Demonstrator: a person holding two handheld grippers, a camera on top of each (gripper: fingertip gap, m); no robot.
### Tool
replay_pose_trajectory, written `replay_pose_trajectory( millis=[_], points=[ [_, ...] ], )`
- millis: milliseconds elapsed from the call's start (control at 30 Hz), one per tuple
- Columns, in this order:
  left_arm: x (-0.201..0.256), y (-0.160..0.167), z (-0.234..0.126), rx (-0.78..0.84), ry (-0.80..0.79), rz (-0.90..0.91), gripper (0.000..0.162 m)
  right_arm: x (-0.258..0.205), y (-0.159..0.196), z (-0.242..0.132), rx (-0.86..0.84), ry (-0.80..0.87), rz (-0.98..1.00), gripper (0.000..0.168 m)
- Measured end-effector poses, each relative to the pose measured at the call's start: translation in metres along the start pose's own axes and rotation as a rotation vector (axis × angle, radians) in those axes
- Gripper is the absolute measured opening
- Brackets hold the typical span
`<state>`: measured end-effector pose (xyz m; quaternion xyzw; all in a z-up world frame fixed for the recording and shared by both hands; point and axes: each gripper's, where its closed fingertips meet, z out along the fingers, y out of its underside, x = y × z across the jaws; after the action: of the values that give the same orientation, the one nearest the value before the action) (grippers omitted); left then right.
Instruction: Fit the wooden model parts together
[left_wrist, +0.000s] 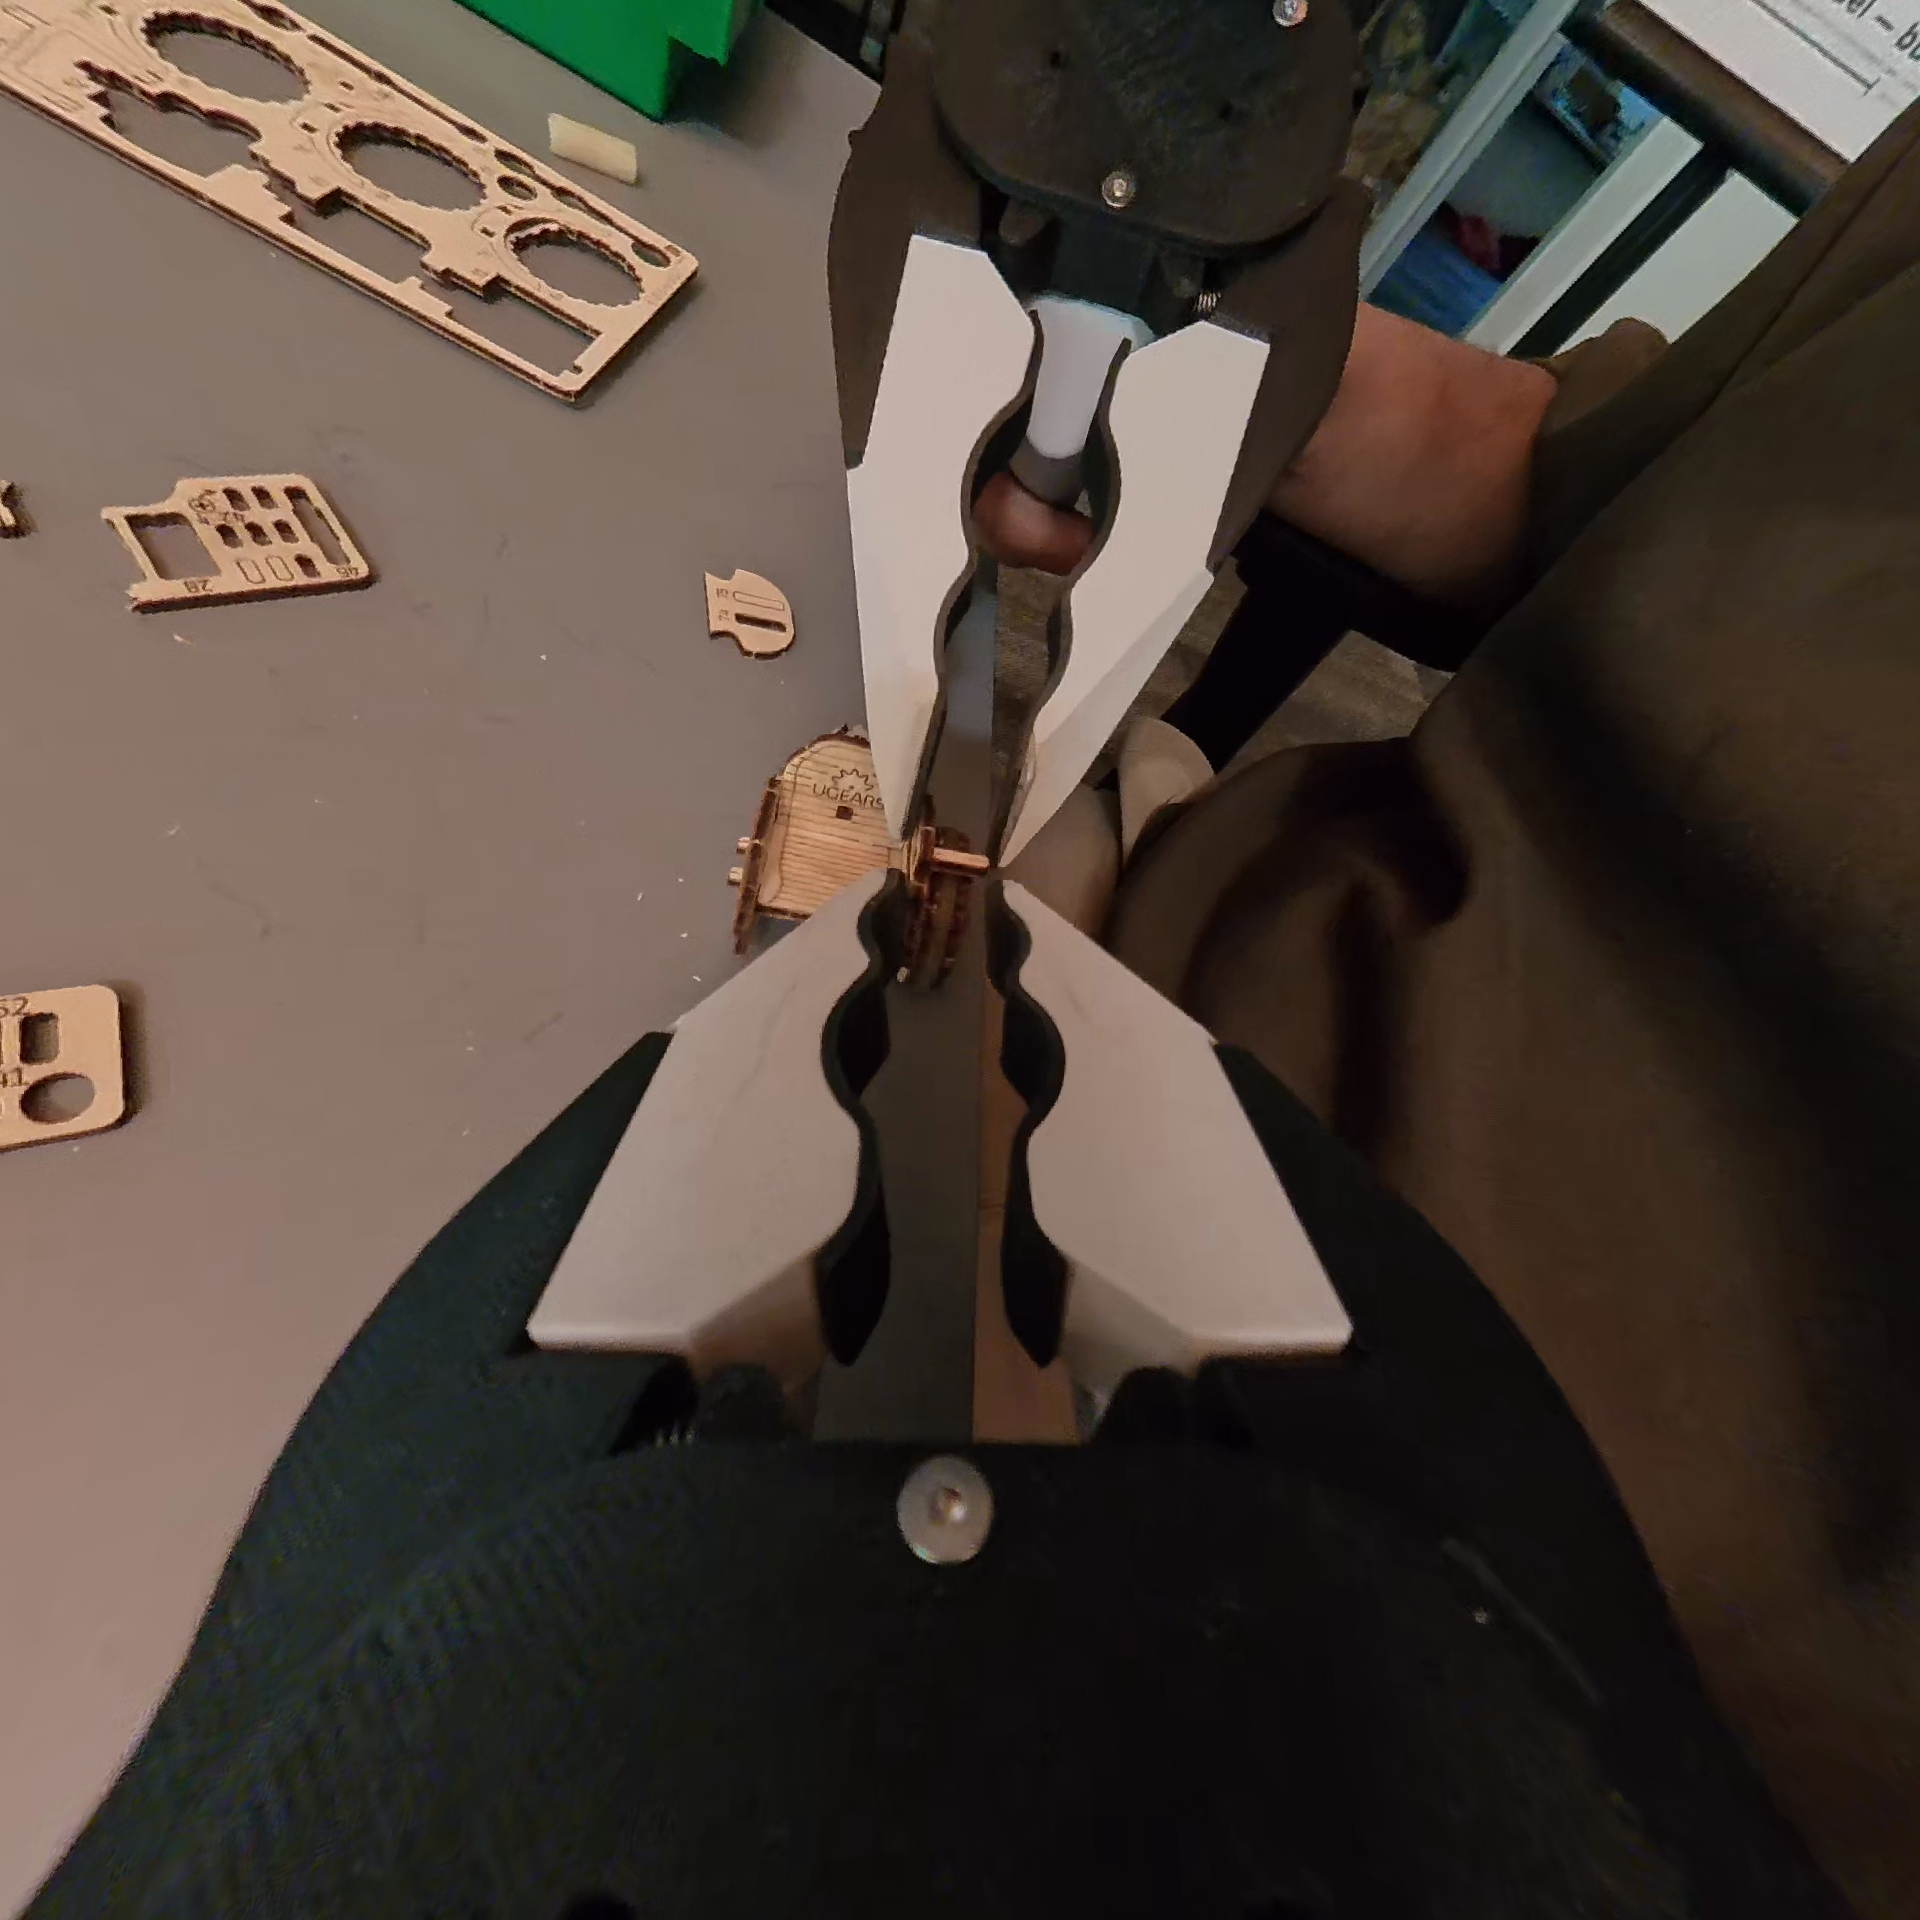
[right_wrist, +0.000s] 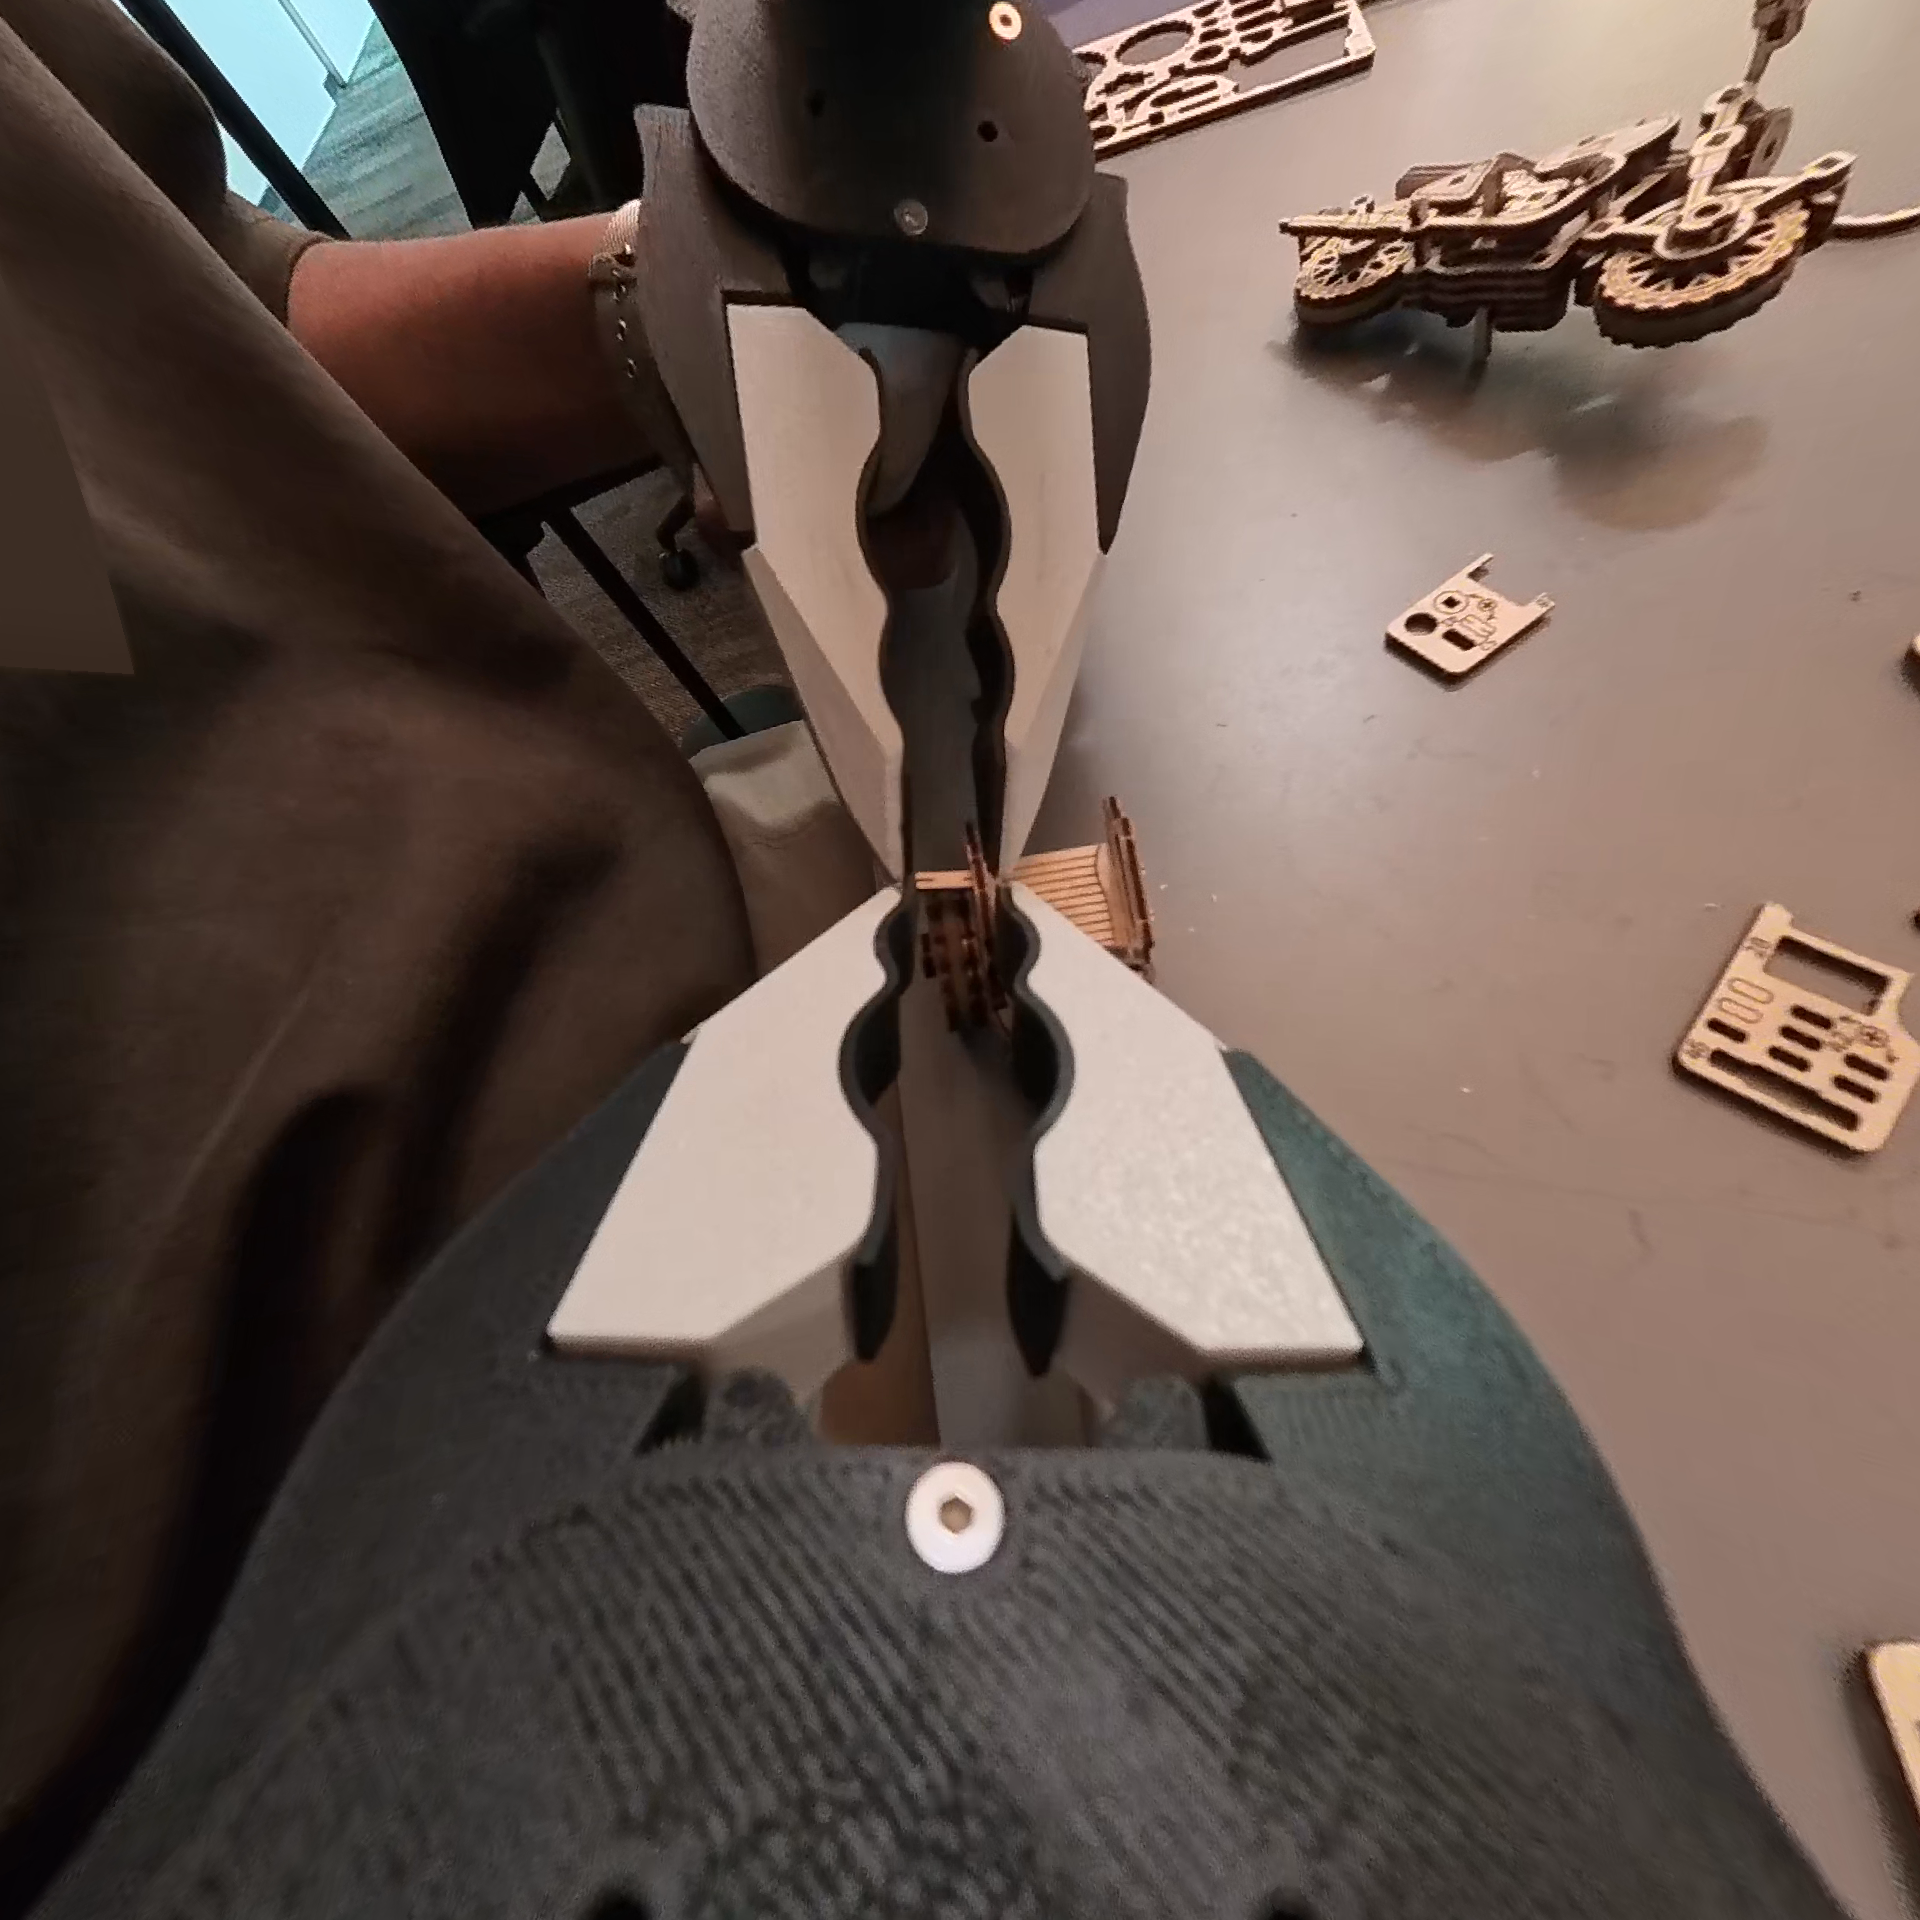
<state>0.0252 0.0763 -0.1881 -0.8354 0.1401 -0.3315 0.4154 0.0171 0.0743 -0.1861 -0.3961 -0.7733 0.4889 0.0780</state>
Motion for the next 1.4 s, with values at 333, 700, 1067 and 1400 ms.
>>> replay_pose_trajectory(
  millis=[333,700,1067,1400],
  points=[
    [-0.0008,-0.0008,-0.0009,0.007,0.001,-0.008,0.007,0.0019,0.0031,0.0008,-0.017,0.019,-0.018,0.007],
    [-0.0005,-0.0006,-0.0008,0.005,0.006,-0.010,0.006,-0.0045,0.0033,0.0017,-0.025,-0.017,0.002,0.025],
    [0.0043,-0.0014,-0.0021,0.017,0.040,-0.009,0.007,-0.0036,0.0037,-0.0033,-0.024,-0.012,0.006,0.016],
    [0.0088,-0.0014,0.0006,0.016,0.062,-0.010,0.010,-0.0047,0.0050,-0.0023,-0.027,-0.016,0.002,0.001]
  ],
)
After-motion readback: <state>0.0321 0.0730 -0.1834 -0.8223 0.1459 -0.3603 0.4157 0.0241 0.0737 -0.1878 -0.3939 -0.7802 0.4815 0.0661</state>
